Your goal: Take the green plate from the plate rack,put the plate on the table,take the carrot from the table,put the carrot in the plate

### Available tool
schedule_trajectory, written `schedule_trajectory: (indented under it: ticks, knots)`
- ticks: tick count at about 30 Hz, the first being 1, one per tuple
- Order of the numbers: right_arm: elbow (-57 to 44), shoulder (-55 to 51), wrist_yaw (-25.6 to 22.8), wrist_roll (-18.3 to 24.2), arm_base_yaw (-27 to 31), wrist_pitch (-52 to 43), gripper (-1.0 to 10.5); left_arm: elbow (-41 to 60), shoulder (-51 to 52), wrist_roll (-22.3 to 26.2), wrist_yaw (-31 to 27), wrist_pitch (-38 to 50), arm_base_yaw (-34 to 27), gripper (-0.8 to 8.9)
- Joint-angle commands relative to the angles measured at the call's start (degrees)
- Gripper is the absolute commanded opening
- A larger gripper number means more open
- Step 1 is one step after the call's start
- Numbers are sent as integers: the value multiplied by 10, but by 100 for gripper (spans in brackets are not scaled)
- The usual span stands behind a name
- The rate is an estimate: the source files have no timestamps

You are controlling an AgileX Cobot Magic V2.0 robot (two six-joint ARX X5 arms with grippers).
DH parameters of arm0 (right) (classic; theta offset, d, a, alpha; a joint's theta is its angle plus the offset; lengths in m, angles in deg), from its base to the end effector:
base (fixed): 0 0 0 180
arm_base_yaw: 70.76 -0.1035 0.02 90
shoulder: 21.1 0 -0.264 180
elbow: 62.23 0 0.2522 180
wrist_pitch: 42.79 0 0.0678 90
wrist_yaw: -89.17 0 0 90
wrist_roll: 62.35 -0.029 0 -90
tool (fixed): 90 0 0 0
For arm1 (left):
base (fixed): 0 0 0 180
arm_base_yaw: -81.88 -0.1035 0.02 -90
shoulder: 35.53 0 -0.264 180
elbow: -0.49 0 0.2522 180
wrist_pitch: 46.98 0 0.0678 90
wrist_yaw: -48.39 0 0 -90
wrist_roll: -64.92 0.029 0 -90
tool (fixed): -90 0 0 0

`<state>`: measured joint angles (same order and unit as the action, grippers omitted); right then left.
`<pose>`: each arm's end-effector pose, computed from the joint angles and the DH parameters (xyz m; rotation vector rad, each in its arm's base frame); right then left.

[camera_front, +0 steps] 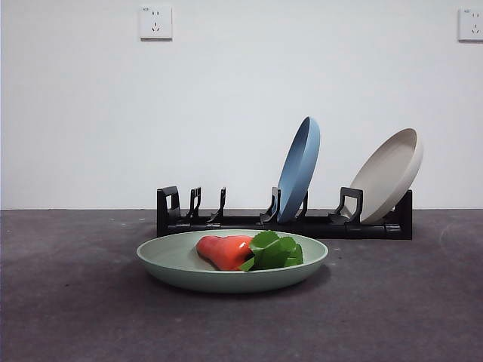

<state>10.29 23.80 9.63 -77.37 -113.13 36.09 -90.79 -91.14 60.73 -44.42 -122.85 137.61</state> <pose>0.0827 0.0826 0.3316 -0.0263 0.9910 0.7321 0.0855 -0.1229 0.4060 0.2893 0.6641 -0.8589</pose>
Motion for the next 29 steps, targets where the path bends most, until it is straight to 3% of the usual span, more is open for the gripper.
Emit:
schedule_trajectory:
  ticks: [1,21,23,25,27,29]
  knots:
    - [-3,0,-1,3,-1,-3,1,2,1,-6,1,3,2,-4]
    - [-3,-1,-1,4,-1,-3,1,2,1,3,-16,12,1,-4]
    - [-3,-1,-1,4,-1,-3,1,2,6,28,-45,33,-9,-4]
    - [-3,-1,-1,4,-1,-3,1,4,14,100,-67,90,-37,-4]
    - [-3,-1,-1,4,-1,-3,1,10,26,169,-49,160,-80,-4]
    - [-3,-1,-1,4,-1,-3,1,31,45,218,7,241,-137,-3]
